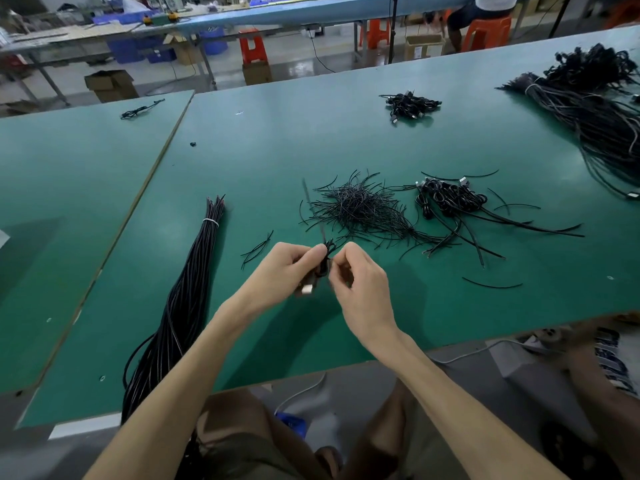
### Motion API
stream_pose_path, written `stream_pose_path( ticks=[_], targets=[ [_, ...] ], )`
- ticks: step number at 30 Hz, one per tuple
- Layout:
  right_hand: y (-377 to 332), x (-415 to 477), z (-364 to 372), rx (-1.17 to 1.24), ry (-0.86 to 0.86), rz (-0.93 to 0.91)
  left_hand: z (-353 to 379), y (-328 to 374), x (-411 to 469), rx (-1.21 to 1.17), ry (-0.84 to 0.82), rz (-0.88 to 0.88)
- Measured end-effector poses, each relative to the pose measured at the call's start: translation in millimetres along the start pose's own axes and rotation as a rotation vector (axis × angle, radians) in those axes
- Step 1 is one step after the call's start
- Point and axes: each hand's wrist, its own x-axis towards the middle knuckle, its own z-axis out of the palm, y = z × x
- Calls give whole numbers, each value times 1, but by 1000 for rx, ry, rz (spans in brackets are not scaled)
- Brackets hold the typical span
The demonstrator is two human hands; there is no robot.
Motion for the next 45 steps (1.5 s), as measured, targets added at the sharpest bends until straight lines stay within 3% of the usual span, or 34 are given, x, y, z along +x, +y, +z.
stream_pose_path(
  ticks=[2,4,10,18,20,22,28,33,45],
  targets=[
    [-2,-3,1,-54,-32,-48,-3,5,1,-209,-13,-188],
    [-3,-4,3,-108,-57,-96,-8,6,0,-312,-16,-266],
    [2,-1,1,-56,-82,-28,-12,-8,-17,-408,-182,10],
    [1,-3,4,-78,-115,-97,-9,-4,-7,-119,209,111],
    [0,-4,3,-52,-84,-103,-11,1,0,-69,237,155],
    [-2,-5,3,-52,-49,-122,-10,6,8,-75,169,161],
    [-1,-7,2,-65,-13,-134,-19,13,36,-7,-96,-41],
    [-3,-6,0,-6,35,-66,-28,18,38,5,-355,-31],
    [2,4,-6,150,137,187,-29,-6,9,-83,-407,6]
  ],
)
